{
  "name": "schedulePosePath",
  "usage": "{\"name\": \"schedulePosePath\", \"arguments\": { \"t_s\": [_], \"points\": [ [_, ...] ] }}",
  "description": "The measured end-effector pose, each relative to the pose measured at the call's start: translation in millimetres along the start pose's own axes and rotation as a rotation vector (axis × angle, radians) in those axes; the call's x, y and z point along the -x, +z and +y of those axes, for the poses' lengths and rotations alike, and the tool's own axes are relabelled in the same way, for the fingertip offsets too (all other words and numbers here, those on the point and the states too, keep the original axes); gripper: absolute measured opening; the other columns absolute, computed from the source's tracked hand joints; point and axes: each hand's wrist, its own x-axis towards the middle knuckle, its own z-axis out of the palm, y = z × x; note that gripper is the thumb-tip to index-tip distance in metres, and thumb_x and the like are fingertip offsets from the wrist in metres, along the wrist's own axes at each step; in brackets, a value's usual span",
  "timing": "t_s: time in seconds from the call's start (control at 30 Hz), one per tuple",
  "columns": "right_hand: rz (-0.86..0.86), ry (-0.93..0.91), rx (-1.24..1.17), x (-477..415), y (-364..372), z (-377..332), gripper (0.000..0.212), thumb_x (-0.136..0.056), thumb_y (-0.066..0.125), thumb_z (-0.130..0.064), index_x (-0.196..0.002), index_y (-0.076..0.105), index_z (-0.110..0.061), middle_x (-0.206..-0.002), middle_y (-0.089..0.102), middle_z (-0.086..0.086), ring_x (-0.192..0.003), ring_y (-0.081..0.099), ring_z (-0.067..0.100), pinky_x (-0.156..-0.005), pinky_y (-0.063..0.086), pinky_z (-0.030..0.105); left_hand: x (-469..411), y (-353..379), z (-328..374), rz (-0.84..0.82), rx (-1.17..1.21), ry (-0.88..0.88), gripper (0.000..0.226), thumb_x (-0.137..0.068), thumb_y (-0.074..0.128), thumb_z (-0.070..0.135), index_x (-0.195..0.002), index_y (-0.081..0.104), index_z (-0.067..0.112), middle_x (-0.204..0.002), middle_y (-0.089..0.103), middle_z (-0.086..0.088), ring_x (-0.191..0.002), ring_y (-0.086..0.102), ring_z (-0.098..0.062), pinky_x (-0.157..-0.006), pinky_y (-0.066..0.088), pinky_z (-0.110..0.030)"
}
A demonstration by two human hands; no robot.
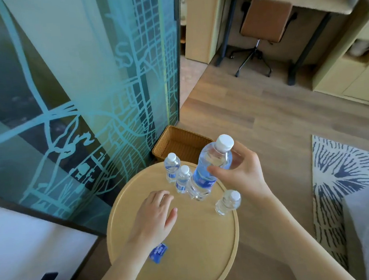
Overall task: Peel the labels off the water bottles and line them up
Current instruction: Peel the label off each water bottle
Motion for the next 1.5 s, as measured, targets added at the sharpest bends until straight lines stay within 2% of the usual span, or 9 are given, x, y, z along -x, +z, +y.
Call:
{"name": "schedulePosePath", "arguments": {
  "t_s": [0.2, 0.4, 0.67, 0.87, 1.0, 1.13, 1.23, 1.37, 1.5],
  "points": [
    [0.065, -0.021, -0.137, 6, -11, -39, 0.037, -0.062, 0.083, -0.023, -0.098, 0.075, -0.026, -0.092, 0.078, -0.005, -0.084, 0.073, 0.008, -0.069, 0.057, 0.021, -9, -50, 25, 0.113, 0.034, 0.053, 0.021, -0.087, 0.071, 0.025, -0.104, 0.072, 0.013, -0.106, 0.07, 0.001, -0.097, 0.068, -0.017, -0.077, 0.057, -0.028],
    [0.102, 0.009, -0.329, 19, -15, -61, 0.023, -0.076, 0.08, -0.003, -0.098, 0.078, -0.012, -0.089, 0.079, 0.004, -0.078, 0.074, 0.008, -0.065, 0.055, 0.018, -14, -75, 43, 0.118, 0.107, 0.077, 0.024, -0.097, 0.063, 0.022, -0.115, 0.068, 0.005, -0.116, 0.067, -0.004, -0.112, 0.06, -0.022, -0.092, 0.049, -0.031],
    [0.163, 0.162, -0.494, 22, -13, -72, 0.016, -0.085, 0.076, -0.007, -0.099, 0.074, 0.002, -0.095, 0.074, 0.025, -0.08, 0.073, 0.029, -0.072, 0.062, 0.039, -15, -80, 46, 0.108, 0.167, 0.041, 0.025, -0.101, 0.055, 0.022, -0.118, 0.065, 0.008, -0.121, 0.063, 0.0, -0.114, 0.054, -0.019, -0.092, 0.047, -0.031],
    [0.16, 0.13, -0.476, 17, -15, -78, 0.014, -0.086, 0.077, -0.009, -0.097, 0.075, -0.001, -0.087, 0.077, 0.014, -0.075, 0.075, 0.022, -0.065, 0.06, 0.028, -20, -91, 47, 0.116, 0.194, 0.04, 0.02, -0.1, 0.057, 0.021, -0.113, 0.065, 0.007, -0.113, 0.064, 0.0, -0.109, 0.055, -0.019, -0.083, 0.044, -0.026],
    [0.166, 0.099, -0.414, 13, -19, -81, 0.01, -0.085, 0.078, -0.01, -0.093, 0.076, -0.004, -0.084, 0.077, 0.011, -0.077, 0.075, 0.023, -0.072, 0.062, 0.034, -24, -98, 54, 0.126, 0.221, 0.059, 0.02, -0.102, 0.056, 0.021, -0.113, 0.066, 0.008, -0.112, 0.064, 0.001, -0.111, 0.055, -0.02, -0.087, 0.042, -0.024],
    [0.179, 0.09, -0.405, 8, -22, -84, 0.011, -0.083, 0.08, -0.012, -0.093, 0.077, -0.006, -0.091, 0.078, 0.016, -0.086, 0.076, 0.033, -0.083, 0.062, 0.046, -29, -106, 64, 0.125, 0.254, 0.073, 0.034, -0.102, 0.056, 0.028, -0.128, 0.062, 0.007, -0.125, 0.064, -0.001, -0.122, 0.054, -0.021, -0.096, 0.044, -0.028],
    [0.195, 0.078, -0.398, 5, -25, -90, 0.017, -0.08, 0.083, -0.017, -0.093, 0.078, -0.008, -0.094, 0.078, 0.018, -0.092, 0.074, 0.04, -0.089, 0.059, 0.054, -34, -108, 72, 0.078, 0.263, 0.049, 0.062, -0.097, 0.059, 0.047, -0.145, 0.048, 0.01, -0.141, 0.055, 0.001, -0.131, 0.049, -0.017, -0.104, 0.04, -0.027],
    [0.208, 0.079, -0.412, 4, -29, -99, 0.033, -0.067, 0.084, -0.029, -0.091, 0.078, -0.007, -0.094, 0.077, 0.021, -0.092, 0.075, 0.039, -0.089, 0.059, 0.056, -38, -104, 89, 0.074, 0.25, 0.048, 0.084, -0.078, 0.051, 0.075, -0.141, 0.046, 0.02, -0.126, 0.06, 0.009, -0.118, 0.054, -0.014, -0.093, 0.047, -0.029],
    [0.213, 0.08, -0.398, 5, -30, -105, 0.032, -0.068, 0.083, -0.029, -0.093, 0.079, -0.009, -0.093, 0.078, 0.016, -0.09, 0.076, 0.035, -0.089, 0.059, 0.055, -39, -93, 99, 0.133, 0.27, -0.03, 0.088, -0.075, 0.066, 0.071, -0.142, 0.042, 0.021, -0.124, 0.059, 0.01, -0.114, 0.055, -0.009, -0.088, 0.05, -0.026]
  ]
}}
